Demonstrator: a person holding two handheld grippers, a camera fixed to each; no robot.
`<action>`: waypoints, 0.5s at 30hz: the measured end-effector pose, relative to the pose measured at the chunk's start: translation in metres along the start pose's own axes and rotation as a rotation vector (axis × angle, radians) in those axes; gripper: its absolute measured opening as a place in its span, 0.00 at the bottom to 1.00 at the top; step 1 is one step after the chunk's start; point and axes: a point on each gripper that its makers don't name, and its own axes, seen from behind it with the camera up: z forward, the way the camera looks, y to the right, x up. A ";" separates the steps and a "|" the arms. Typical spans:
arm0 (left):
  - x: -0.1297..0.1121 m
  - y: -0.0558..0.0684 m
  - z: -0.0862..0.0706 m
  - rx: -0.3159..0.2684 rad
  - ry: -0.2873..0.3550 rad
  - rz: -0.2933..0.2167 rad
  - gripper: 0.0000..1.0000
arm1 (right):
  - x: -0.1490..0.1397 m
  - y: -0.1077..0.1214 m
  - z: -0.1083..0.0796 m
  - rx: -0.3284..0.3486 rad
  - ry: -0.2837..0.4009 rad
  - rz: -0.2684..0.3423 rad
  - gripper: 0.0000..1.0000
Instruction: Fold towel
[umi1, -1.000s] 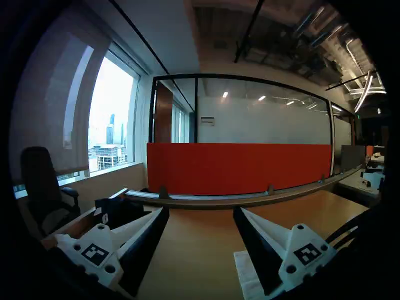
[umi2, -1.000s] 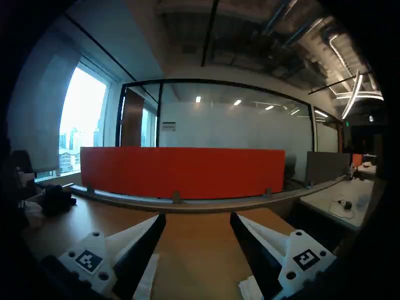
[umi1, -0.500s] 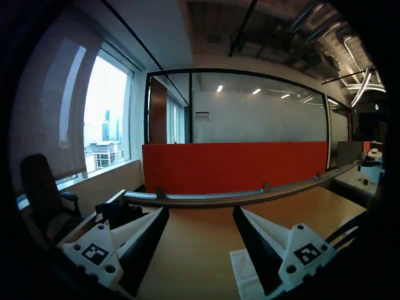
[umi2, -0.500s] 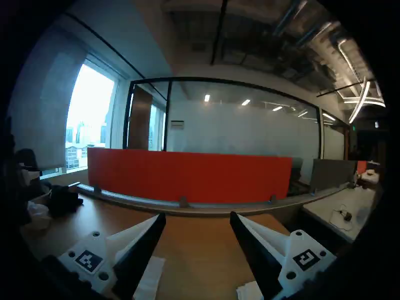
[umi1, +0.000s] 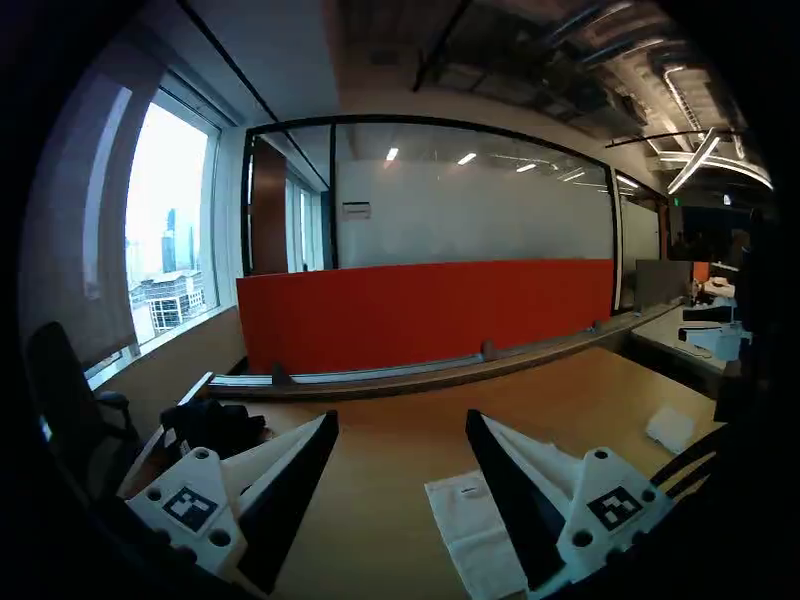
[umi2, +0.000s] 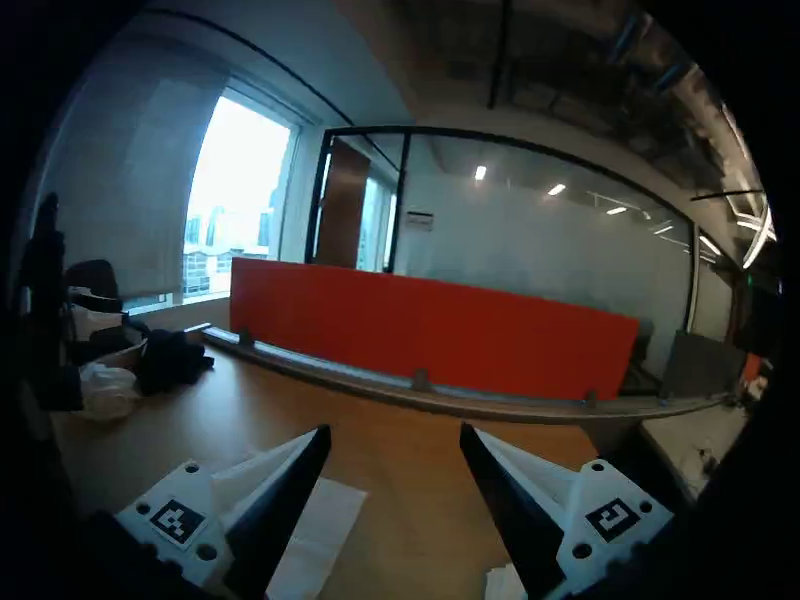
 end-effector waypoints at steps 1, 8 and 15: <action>-0.003 0.003 0.000 -0.012 -0.009 0.003 0.94 | -0.002 -0.003 0.000 0.015 -0.012 -0.003 1.00; -0.024 0.028 0.000 -0.116 -0.079 0.039 0.94 | -0.023 -0.031 0.001 0.133 -0.096 -0.036 1.00; -0.036 0.039 -0.002 -0.166 -0.110 0.053 0.94 | -0.038 -0.048 0.003 0.206 -0.142 -0.065 1.00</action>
